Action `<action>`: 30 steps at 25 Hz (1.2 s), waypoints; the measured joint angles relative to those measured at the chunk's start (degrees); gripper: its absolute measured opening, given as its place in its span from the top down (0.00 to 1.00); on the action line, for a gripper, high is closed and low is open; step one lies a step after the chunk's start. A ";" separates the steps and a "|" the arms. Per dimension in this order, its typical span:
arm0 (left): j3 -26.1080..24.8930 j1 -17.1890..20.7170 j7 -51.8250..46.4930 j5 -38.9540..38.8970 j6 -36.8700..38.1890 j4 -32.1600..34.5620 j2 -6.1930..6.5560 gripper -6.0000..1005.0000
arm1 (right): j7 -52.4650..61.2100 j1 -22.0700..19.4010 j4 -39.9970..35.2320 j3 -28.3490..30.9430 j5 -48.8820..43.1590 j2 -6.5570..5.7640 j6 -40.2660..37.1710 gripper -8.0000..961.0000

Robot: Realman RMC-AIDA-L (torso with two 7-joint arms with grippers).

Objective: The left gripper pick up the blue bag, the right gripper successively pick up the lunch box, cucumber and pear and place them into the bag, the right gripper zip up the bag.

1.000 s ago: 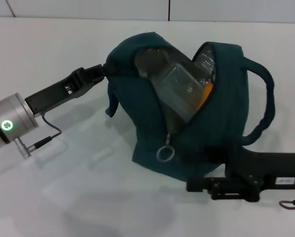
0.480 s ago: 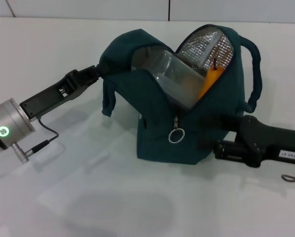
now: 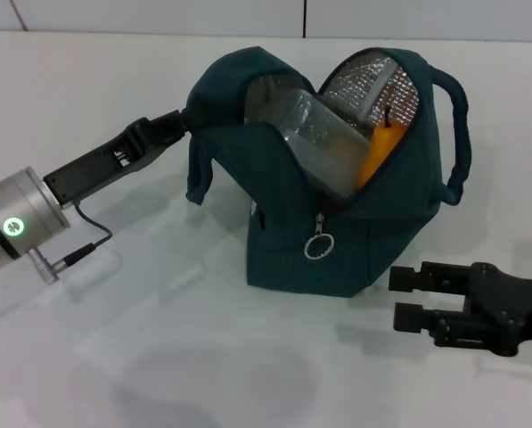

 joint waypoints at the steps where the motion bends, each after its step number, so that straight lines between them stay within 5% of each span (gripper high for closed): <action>1: 0.00 -0.09 0.00 0.00 -0.01 -0.03 0.00 0.94 | 0.23 -0.07 0.01 -0.12 -0.21 0.07 1.69 0.31; 11: 0.11 -0.37 0.01 0.04 -0.04 -0.77 -0.02 0.94 | 0.35 3.70 -0.50 -0.35 -5.06 3.73 13.31 0.31; 30: 0.56 -0.08 0.00 0.89 0.43 -0.79 0.02 0.94 | -0.80 6.59 -3.49 -0.31 -3.05 4.64 22.93 0.31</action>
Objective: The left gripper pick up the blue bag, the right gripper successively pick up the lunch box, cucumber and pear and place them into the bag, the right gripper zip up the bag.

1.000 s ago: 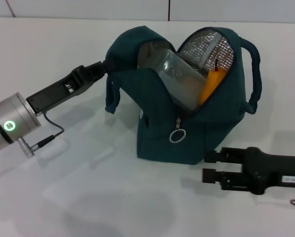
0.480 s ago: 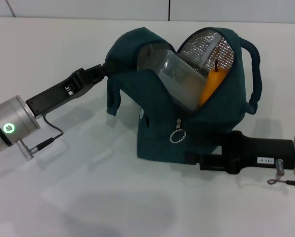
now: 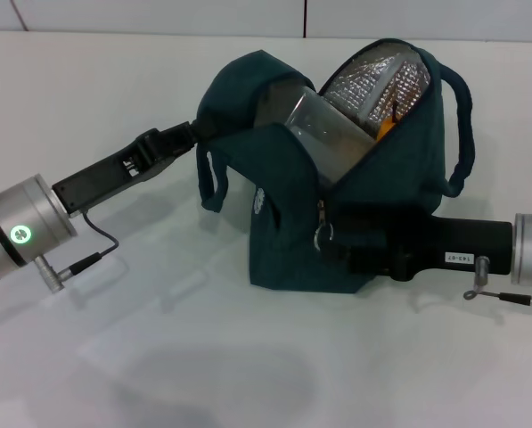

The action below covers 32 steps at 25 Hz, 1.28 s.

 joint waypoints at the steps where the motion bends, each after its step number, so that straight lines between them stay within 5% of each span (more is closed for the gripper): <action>1: 0.21 -0.05 0.00 0.03 0.01 0.00 0.00 0.94 | 0.00 0.22 0.10 -0.15 0.03 0.02 0.36 0.31; 32: 1.02 -0.19 0.00 0.12 0.42 0.09 0.15 0.94 | 0.13 0.86 0.25 -13.52 13.19 0.02 12.50 0.31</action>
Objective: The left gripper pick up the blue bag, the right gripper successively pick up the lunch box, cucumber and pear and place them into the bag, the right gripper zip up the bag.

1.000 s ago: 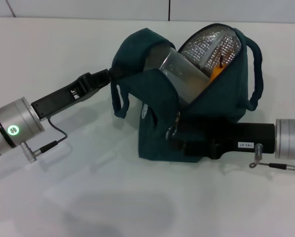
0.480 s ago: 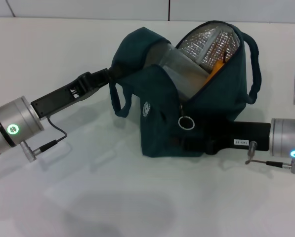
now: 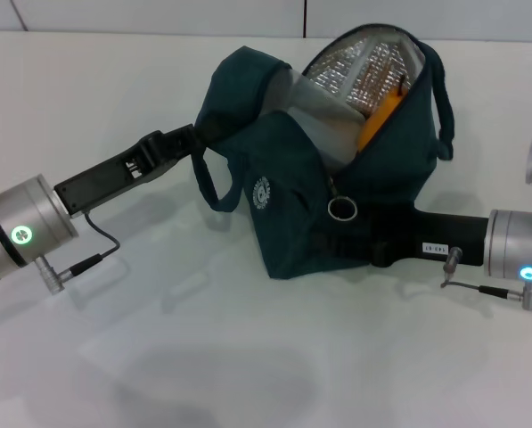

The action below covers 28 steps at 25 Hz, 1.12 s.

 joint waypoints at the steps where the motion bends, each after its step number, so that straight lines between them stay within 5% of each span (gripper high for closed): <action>1: 0.00 0.10 0.00 0.00 0.19 0.02 -0.01 0.94 | -0.06 -0.03 -0.12 -0.02 0.38 0.00 0.22 0.31; 6: 0.00 0.25 0.00 -0.01 0.48 0.18 -0.01 0.94 | 0.22 0.51 -0.28 -0.05 1.39 -0.01 0.50 0.31; 11: 0.00 0.42 0.00 0.12 0.97 0.38 -0.01 0.94 | 0.13 0.53 -0.48 -0.14 2.13 0.00 0.55 0.49; 14: 0.00 0.46 0.00 0.12 1.02 0.40 0.00 0.94 | -0.07 0.34 -0.50 -0.52 3.14 0.00 1.01 0.74; 19: -0.11 0.35 0.00 0.08 1.02 0.50 0.08 0.94 | -0.15 0.11 -0.54 -1.48 3.85 0.00 1.58 0.93; 28: -0.28 0.13 0.00 -0.01 1.03 0.53 0.16 0.94 | 0.03 -0.83 -0.48 -1.28 3.86 0.00 1.58 0.93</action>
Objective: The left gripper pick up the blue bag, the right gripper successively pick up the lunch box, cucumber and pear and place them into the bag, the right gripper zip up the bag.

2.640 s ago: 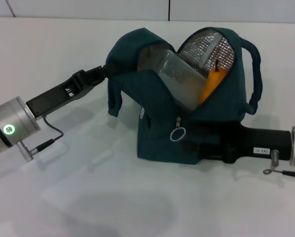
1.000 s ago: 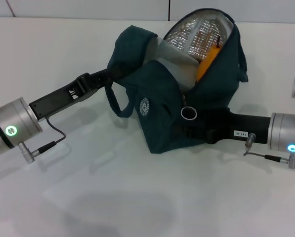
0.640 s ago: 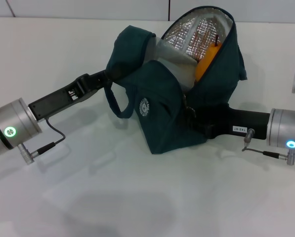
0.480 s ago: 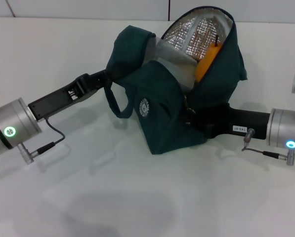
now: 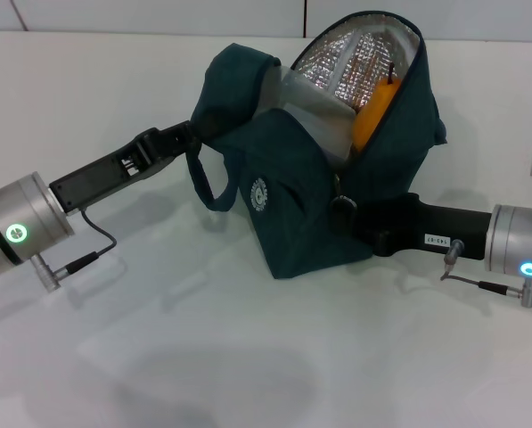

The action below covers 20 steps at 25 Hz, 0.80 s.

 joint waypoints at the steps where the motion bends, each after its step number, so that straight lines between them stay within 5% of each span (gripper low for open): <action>1: 0.00 -0.02 0.00 -0.04 0.00 0.00 0.00 0.94 | -0.06 -0.03 0.04 0.00 0.00 0.00 0.00 0.93; 20: -0.06 0.34 0.00 -0.22 0.00 0.00 0.00 0.94 | -0.18 -2.73 -0.07 1.82 -0.01 -0.25 -2.75 0.98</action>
